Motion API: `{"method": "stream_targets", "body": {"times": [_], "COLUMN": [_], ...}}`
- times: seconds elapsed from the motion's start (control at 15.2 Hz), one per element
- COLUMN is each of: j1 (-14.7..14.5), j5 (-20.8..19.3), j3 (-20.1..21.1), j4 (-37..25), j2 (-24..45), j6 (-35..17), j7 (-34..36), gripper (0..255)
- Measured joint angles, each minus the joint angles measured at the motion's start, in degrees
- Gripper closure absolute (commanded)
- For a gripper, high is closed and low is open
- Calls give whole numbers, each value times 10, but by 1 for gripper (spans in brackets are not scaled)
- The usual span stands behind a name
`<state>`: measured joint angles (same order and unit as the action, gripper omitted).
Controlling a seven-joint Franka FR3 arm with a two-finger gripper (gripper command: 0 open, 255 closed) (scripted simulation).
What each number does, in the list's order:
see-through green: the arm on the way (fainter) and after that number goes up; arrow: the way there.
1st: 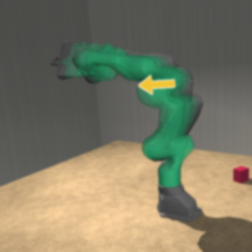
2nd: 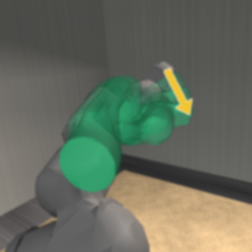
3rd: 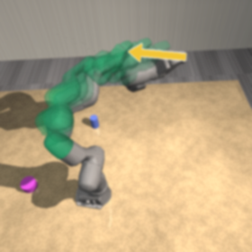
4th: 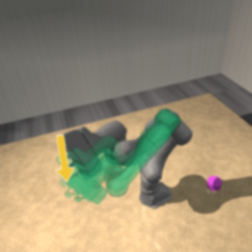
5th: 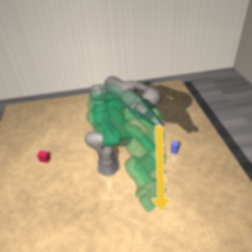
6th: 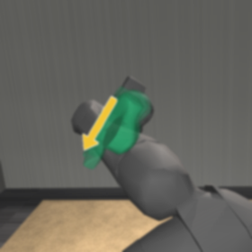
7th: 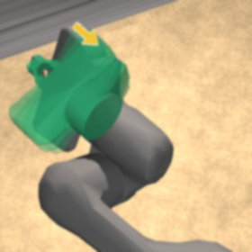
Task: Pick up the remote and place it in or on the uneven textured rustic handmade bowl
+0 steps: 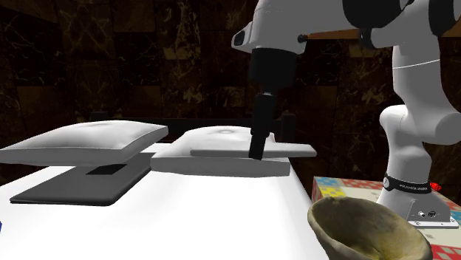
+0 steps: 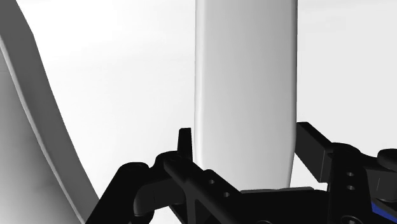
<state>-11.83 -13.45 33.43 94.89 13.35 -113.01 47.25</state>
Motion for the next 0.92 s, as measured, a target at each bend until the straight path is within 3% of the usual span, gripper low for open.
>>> {"method": "stream_targets", "body": {"times": [0.4,0.92], "j1": [-13,-48], "j5": [41,98], "j3": [27,63], "j4": [102,190], "j2": [-87,-184], "j6": [-25,-31], "j7": [39,91], "gripper": [255,255]}}
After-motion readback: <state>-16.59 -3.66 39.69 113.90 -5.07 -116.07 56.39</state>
